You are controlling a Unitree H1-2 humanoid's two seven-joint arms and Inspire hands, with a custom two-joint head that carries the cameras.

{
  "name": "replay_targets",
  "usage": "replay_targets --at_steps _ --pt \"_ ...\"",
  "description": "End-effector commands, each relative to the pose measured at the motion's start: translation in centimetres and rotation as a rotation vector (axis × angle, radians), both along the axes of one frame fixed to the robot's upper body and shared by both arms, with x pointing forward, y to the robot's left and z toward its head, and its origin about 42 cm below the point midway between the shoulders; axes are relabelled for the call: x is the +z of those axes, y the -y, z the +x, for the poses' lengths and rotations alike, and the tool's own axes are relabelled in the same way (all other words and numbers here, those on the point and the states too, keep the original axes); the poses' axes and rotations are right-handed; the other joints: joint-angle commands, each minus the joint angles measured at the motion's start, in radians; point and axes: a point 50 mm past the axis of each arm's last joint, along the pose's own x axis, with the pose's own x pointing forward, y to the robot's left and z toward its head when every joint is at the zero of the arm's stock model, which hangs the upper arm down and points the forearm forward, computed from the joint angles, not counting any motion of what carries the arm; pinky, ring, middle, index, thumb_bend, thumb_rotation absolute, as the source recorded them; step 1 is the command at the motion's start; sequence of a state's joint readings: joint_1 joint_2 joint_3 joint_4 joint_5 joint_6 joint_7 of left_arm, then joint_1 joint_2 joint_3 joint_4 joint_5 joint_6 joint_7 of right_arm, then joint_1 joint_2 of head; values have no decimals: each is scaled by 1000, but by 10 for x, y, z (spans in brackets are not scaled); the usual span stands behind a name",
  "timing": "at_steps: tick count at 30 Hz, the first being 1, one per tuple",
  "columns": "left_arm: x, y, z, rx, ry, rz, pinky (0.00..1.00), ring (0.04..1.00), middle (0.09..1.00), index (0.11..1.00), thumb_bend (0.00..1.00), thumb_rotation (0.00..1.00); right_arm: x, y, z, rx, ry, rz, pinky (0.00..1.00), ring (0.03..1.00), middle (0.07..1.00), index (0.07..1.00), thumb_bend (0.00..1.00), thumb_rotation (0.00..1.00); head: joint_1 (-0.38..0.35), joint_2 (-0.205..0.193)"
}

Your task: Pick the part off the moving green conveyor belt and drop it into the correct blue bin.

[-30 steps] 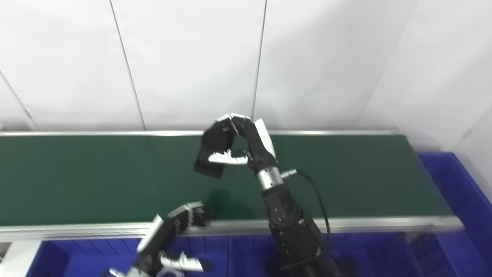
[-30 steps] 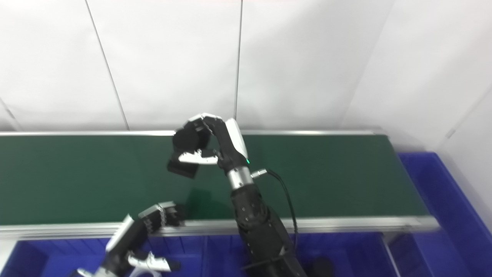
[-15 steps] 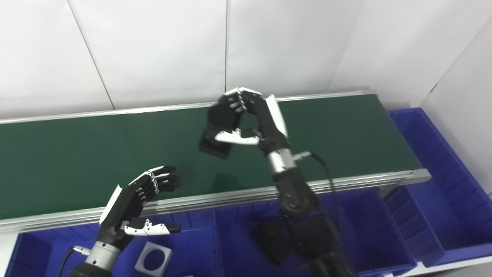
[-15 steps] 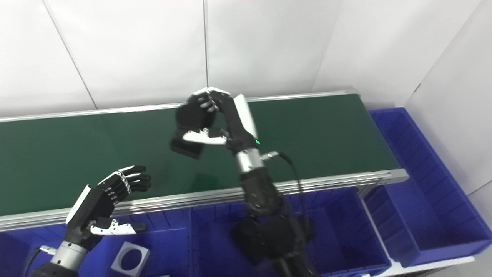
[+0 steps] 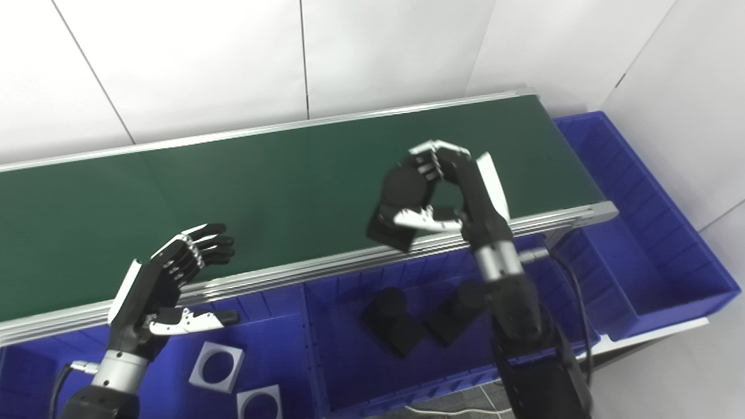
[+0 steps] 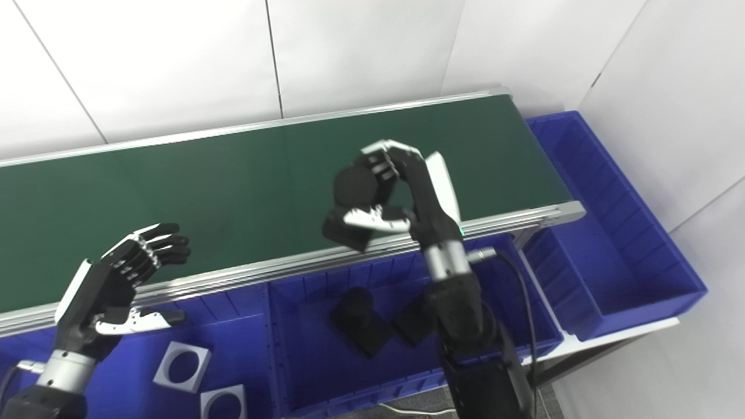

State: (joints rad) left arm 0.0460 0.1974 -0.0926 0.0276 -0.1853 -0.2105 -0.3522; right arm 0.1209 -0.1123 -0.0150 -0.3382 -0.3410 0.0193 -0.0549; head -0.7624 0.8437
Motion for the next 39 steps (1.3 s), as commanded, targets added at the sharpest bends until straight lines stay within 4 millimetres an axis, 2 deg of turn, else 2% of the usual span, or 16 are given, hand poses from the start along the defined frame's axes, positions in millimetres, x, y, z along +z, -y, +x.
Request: replay_targets --at_steps 1,7,16,30,39 --pt "15 -5 4 -3 58 -11 691 695 726 758 914 0 12 10 -8 -40 48 -21 372 435 482 501 520 0 -6 5" --pt "14 -11 5 2 61 1 689 698 725 758 908 0 3 37 -38 -157 -18 12 378 424 493 501 518 0 -35 11" --pt "14 -20 7 -16 57 -1 697 707 730 762 898 0 -15 59 -66 -254 -89 -20 380 426 494 507 518 0 -75 12" --pt "14 -26 5 -4 42 12 686 703 723 751 914 0 -71 96 -81 -445 -214 -11 364 417 489 506 518 0 -83 12" --pt "15 -29 6 -14 43 4 698 709 734 759 900 0 -93 101 -84 -503 -259 -13 362 412 496 506 518 0 -108 2"
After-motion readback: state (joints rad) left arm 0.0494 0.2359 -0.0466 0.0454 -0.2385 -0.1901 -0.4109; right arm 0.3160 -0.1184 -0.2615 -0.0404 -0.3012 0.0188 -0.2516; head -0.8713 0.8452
